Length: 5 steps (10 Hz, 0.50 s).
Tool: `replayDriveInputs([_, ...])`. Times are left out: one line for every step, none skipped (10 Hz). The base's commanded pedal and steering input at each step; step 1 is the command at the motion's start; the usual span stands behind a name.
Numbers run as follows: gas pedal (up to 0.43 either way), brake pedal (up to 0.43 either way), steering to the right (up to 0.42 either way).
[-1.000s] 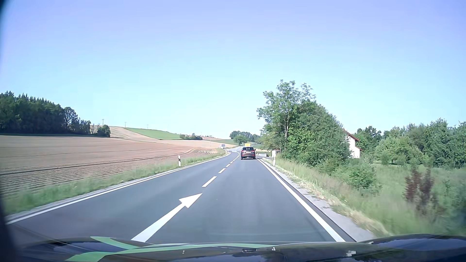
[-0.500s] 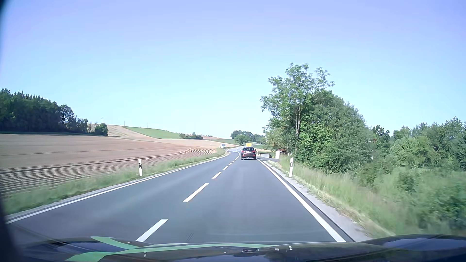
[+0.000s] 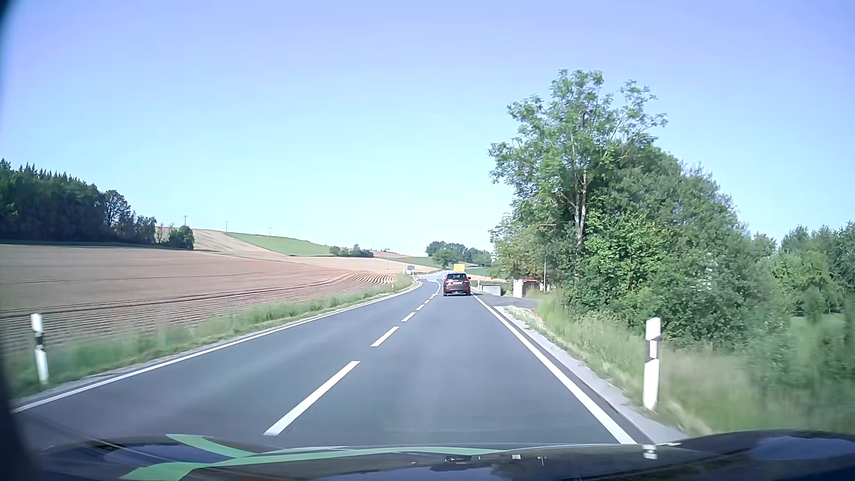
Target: Follow the waypoints while adhering to traffic rules and regulations
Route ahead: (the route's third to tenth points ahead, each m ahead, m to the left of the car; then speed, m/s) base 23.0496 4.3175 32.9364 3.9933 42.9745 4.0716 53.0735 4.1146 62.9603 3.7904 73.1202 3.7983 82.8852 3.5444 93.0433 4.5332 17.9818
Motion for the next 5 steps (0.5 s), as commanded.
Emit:
replayDriveInputs([0.059, 0.000, -0.003])
replayDriveInputs([0.067, 0.000, -0.003])
replayDriveInputs([0.067, 0.000, -0.004])
replayDriveInputs([0.067, 0.000, -0.003])
replayDriveInputs([0.079, 0.000, -0.003])
